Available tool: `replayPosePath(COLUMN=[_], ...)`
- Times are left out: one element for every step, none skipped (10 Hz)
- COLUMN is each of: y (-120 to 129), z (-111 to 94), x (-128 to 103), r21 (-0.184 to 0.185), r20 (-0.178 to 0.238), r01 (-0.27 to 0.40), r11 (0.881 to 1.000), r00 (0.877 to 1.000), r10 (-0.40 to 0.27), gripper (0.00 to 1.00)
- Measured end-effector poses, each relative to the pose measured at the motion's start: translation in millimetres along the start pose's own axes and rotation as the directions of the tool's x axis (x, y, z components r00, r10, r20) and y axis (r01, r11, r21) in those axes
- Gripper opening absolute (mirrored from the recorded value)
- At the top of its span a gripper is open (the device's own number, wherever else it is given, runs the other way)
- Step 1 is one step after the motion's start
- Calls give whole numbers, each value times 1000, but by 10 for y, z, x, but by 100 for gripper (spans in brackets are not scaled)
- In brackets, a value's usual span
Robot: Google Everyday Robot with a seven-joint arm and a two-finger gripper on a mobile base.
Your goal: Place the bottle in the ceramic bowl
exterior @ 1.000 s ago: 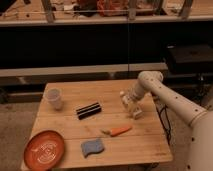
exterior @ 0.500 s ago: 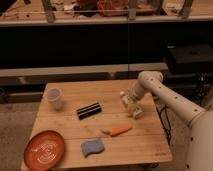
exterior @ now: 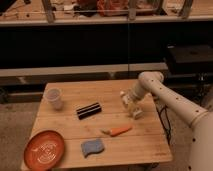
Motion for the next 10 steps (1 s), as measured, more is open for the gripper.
replayPosePath(y=[-5, -10, -18, -25, -22, -23, -30, -36, -34, -33], z=[-7, -11, -13, -18, -21, -20, -14, -11, -3, 14], x=[3, 9, 23, 39, 68, 78, 73, 88, 121, 139], r21=[6, 11, 15, 18, 25, 31, 36, 38, 37, 35], r20=[-4, -12, -24, -37, -69, -92, -109, -118, -126, -134], r01=[-12, -27, -45, -57, -74, -85, -97, -111, -128, -138], r11=[1000, 1000, 999, 998, 997, 996, 995, 993, 991, 990], r00=[1000, 1000, 999, 998, 995, 992, 989, 986, 983, 981], r10=[12, 27, 46, 58, 76, 88, 100, 115, 131, 141], gripper=[80, 80, 80, 80, 80, 80, 80, 80, 80, 80])
